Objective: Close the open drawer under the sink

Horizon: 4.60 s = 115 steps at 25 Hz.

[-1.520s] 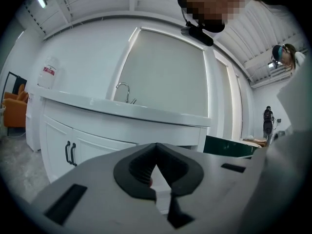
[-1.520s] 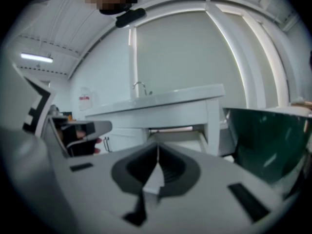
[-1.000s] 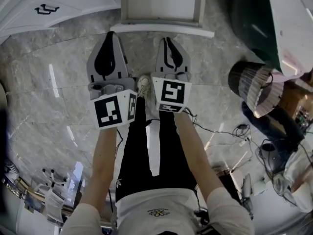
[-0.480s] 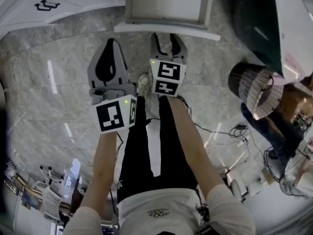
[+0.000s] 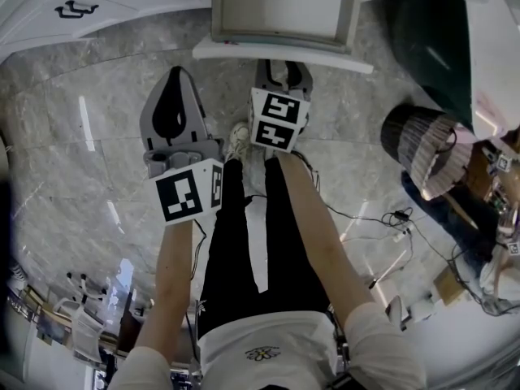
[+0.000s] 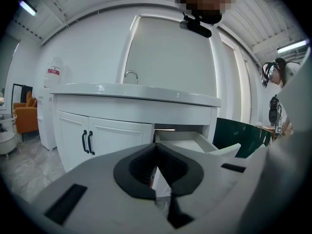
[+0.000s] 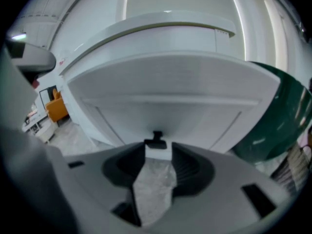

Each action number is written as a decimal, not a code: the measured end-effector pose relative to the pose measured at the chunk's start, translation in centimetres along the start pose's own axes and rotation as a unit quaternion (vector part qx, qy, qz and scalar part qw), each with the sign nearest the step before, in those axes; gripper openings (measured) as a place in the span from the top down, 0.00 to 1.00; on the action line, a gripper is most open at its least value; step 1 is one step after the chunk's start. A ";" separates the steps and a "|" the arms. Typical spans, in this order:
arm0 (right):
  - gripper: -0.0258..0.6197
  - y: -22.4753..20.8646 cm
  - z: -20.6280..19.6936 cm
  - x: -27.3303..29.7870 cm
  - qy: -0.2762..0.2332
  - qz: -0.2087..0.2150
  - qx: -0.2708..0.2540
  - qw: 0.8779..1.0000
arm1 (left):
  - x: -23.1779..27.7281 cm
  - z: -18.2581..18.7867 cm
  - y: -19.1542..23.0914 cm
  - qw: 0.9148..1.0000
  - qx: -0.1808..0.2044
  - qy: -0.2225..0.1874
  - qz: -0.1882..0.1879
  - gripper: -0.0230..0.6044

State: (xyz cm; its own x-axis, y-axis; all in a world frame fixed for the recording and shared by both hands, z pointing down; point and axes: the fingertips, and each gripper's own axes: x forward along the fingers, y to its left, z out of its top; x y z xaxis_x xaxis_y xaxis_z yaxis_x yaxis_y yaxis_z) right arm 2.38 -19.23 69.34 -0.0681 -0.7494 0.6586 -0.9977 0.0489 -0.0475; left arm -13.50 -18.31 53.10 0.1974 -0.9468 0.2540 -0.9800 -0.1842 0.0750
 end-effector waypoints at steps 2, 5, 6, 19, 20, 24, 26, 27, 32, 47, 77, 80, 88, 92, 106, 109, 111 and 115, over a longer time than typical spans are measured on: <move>0.67 0.1 0.0 0.3 0.001 0.001 0.004 1.000 | 0.1 -0.2 0.3 1.000 -0.003 0.001 0.004 0.93; 0.70 0.4 0.2 0.5 -0.004 -0.002 0.010 1.000 | 0.3 -0.4 0.5 1.000 -0.002 0.004 0.005 0.93; 0.70 0.4 0.2 0.5 -0.005 -0.004 0.010 1.000 | 0.3 -0.6 0.5 1.000 0.000 0.006 0.004 0.93; 0.73 0.5 0.3 0.3 -0.015 -0.008 -0.028 0.999 | 0.6 -1.1 -0.1 1.000 -0.002 0.012 0.004 0.93; 0.73 0.5 0.3 0.4 -0.016 -0.009 -0.036 0.999 | 0.6 -1.1 0.0 1.000 -0.001 0.013 0.003 0.93; 0.73 0.6 0.4 0.2 -0.013 -0.009 -0.050 0.999 | 0.6 -1.2 0.1 1.000 0.006 0.022 0.000 0.93; 0.73 0.6 0.5 0.0 -0.012 -0.010 -0.058 0.998 | 0.6 -0.9 0.1 1.000 0.008 0.021 0.000 0.93; 0.73 0.6 0.6 -0.1 -0.013 -0.009 -0.062 0.998 | 0.6 -0.7 0.1 1.000 0.007 0.021 -0.002 0.93; 0.74 0.7 1.9 -1.2 -0.027 0.007 -0.080 0.996 | 0.7 0.3 0.1 1.000 0.008 0.014 -0.007 0.93; 0.74 0.8 3.5 -2.1 -0.032 0.024 -0.085 0.996 | 0.8 0.0 -0.9 1.000 0.014 0.021 -0.006 0.93; 0.74 -0.7 9.6 3.4 -0.036 0.016 -0.106 0.994 | 0.5 -1.2 0.0 1.000 -0.004 0.021 0.022 0.93; 0.74 -0.5 10.3 4.3 -0.039 0.017 -0.111 0.993 | 0.3 -1.7 0.3 0.999 -0.003 0.030 0.022 0.93; 0.74 -1.1 11.9 5.9 -0.043 0.013 -0.116 0.992 | 0.7 -2.0 1.1 0.999 -0.003 0.033 0.030 0.93; 0.74 -1.0 12.0 6.3 -0.042 0.013 -0.115 0.992 | 1.2 -1.4 0.8 0.999 0.013 0.025 0.022 0.93; 0.74 -1.2 13.3 7.6 -0.037 0.012 -0.115 0.993 | 1.0 -1.8 -0.4 0.999 0.022 0.029 0.013 0.93; 0.74 -1.1 13.2 7.9 -0.035 0.015 -0.117 0.992 | 0.9 -2.1 -0.2 0.999 0.019 0.032 0.015 0.93; 0.74 -1.1 13.5 8.2 -0.034 0.012 -0.115 0.993 | 0.9 -2.3 -0.1 0.999 0.023 0.033 0.012 0.93; 0.74 -1.0 13.7 8.5 -0.031 0.012 -0.118 0.993 | 0.4 -2.6 0.3 0.999 0.020 0.040 0.017 0.93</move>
State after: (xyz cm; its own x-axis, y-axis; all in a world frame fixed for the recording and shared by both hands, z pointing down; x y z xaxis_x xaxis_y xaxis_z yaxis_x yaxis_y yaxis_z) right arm 2.88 -34.67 64.74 -0.0982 -0.7854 0.6111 -0.9696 0.2139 0.1191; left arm -13.65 -18.09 55.73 0.1635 -0.9287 0.3328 -0.9861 -0.1640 0.0267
